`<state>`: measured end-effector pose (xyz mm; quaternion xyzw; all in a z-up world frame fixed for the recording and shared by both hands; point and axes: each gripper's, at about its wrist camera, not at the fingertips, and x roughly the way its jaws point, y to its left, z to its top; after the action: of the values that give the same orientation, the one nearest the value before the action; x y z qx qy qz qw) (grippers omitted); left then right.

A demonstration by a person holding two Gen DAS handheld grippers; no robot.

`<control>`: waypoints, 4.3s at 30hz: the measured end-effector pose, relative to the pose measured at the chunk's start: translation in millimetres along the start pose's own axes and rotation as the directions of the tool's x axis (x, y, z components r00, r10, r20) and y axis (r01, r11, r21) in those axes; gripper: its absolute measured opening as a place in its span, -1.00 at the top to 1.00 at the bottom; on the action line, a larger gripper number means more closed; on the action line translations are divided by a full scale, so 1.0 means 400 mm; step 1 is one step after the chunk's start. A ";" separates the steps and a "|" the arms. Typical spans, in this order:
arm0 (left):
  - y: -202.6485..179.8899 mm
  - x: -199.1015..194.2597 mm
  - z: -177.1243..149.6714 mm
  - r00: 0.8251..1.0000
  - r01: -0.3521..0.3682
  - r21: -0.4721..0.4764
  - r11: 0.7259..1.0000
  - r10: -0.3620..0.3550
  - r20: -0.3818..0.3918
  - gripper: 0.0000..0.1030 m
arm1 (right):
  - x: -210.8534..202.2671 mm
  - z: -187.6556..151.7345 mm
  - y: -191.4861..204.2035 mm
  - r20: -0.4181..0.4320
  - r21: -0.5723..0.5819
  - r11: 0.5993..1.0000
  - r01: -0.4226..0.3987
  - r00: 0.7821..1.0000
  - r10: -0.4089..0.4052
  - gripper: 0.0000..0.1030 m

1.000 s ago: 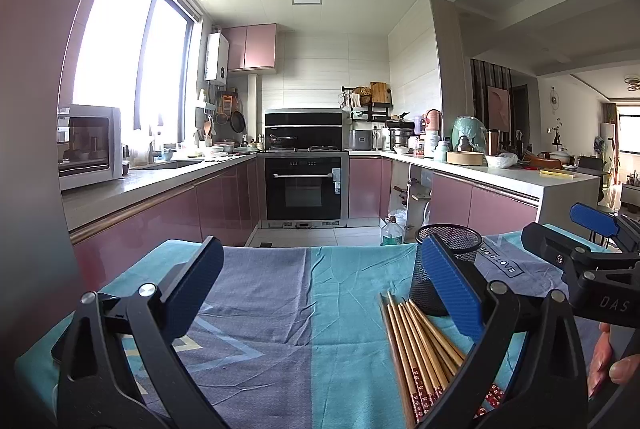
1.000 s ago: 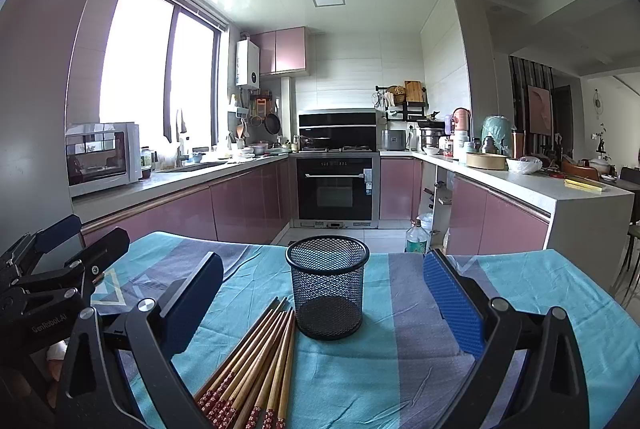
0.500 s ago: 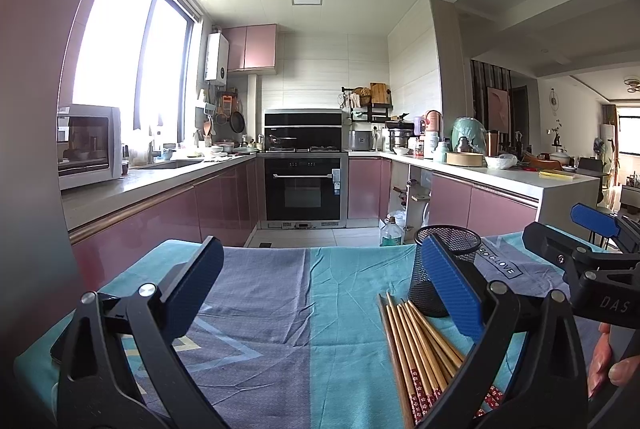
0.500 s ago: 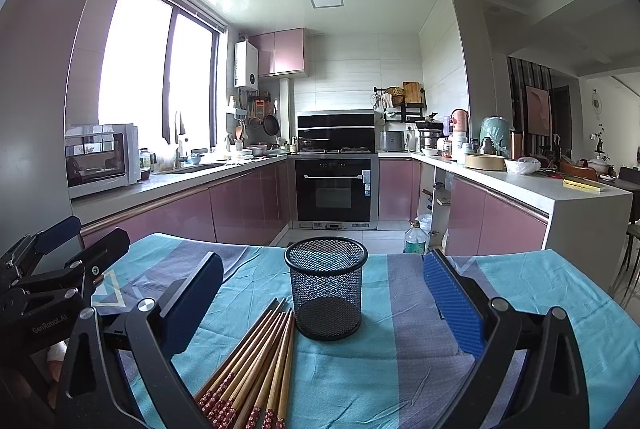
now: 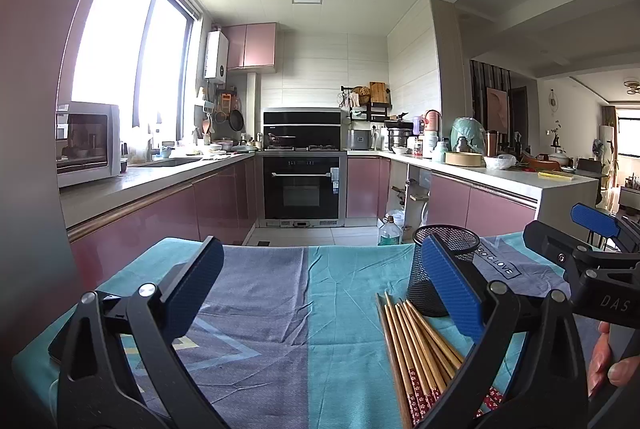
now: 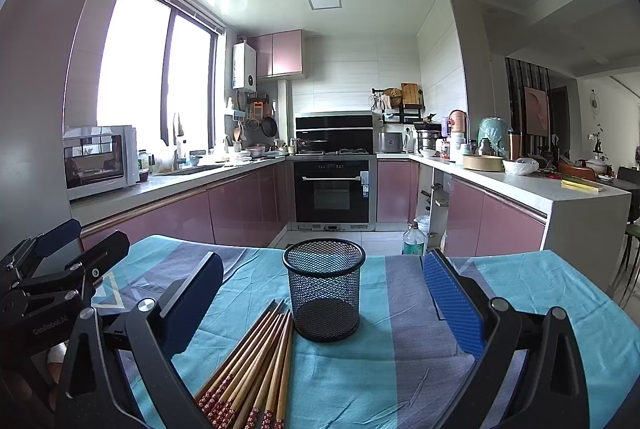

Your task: Organize utensils

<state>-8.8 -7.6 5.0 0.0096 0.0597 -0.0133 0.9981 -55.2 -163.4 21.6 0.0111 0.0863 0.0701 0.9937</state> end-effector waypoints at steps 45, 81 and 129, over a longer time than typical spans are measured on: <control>0.003 0.000 0.000 1.000 0.006 -0.001 1.000 -0.006 -0.013 -0.89 | 0.006 0.004 -0.002 0.002 0.003 1.000 0.002 1.000 -0.002 -0.88; 0.004 0.137 -0.064 0.934 0.114 0.050 0.992 -0.090 -0.346 -0.68 | 0.171 -0.075 -0.024 -0.413 0.028 0.992 -0.121 0.903 0.121 -0.63; -0.102 0.418 -0.179 0.665 0.292 -0.057 0.955 -0.246 -0.705 0.79 | 0.357 -0.161 0.011 -0.710 0.088 0.960 -0.265 0.660 0.247 0.88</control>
<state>147.4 -51.1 -86.7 0.0353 0.4367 -0.1574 0.8850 72.2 -138.4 -66.0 -0.0165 0.4614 0.2089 0.8621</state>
